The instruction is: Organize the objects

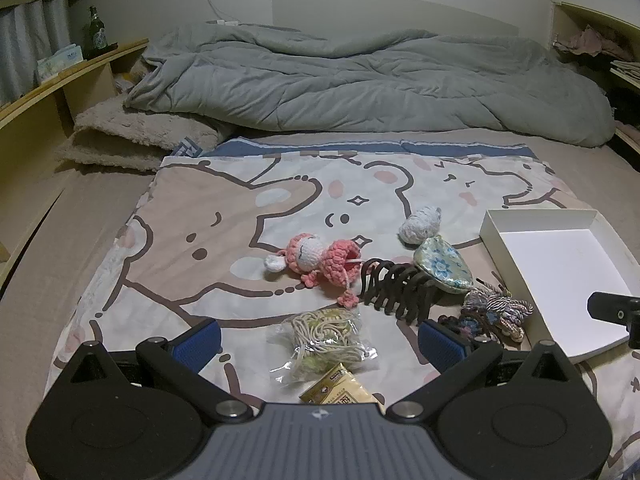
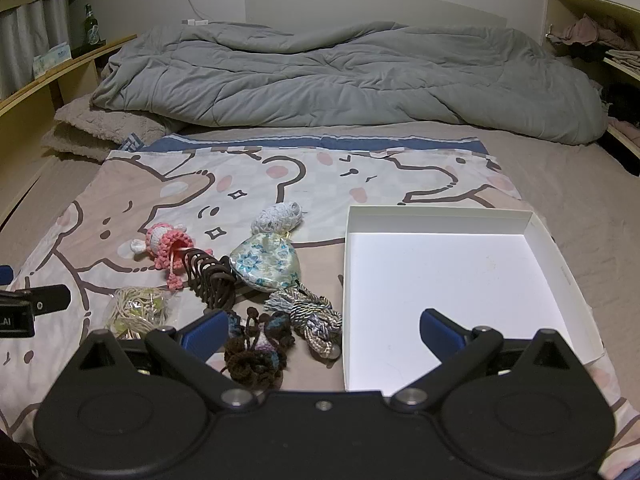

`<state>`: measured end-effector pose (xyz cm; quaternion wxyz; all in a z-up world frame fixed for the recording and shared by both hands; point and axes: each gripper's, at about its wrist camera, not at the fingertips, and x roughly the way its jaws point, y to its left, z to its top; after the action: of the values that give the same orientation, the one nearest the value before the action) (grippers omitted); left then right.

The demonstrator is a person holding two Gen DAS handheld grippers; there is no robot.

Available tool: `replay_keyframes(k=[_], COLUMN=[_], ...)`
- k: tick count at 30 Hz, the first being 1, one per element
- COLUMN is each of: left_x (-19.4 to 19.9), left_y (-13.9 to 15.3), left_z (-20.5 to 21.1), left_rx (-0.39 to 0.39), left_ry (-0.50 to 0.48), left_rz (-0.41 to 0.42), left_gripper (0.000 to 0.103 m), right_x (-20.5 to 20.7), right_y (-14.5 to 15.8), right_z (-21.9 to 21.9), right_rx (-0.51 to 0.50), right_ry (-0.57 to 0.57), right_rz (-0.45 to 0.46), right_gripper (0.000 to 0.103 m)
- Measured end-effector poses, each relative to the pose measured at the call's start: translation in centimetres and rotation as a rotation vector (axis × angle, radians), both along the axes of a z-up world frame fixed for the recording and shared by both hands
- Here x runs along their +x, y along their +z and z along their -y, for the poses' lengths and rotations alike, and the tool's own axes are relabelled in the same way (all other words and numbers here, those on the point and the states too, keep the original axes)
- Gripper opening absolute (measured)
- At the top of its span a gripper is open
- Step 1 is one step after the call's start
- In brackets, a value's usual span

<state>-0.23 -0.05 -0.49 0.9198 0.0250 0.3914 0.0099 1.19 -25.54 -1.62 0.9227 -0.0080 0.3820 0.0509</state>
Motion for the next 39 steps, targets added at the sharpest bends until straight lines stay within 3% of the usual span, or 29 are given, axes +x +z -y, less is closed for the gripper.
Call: replay_keyframes(k=[39], left_x=[0.14], left_y=[0.18], left_z=[0.15], left_rx=[0.0], left_ry=[-0.017], left_rz=[-0.013], left_gripper=[0.103], right_x=[0.04], right_y=[-0.15], right_z=[0.09], right_rx=[0.0], right_ry=[0.001], right_rz=[-0.005], right_gripper=[0.103])
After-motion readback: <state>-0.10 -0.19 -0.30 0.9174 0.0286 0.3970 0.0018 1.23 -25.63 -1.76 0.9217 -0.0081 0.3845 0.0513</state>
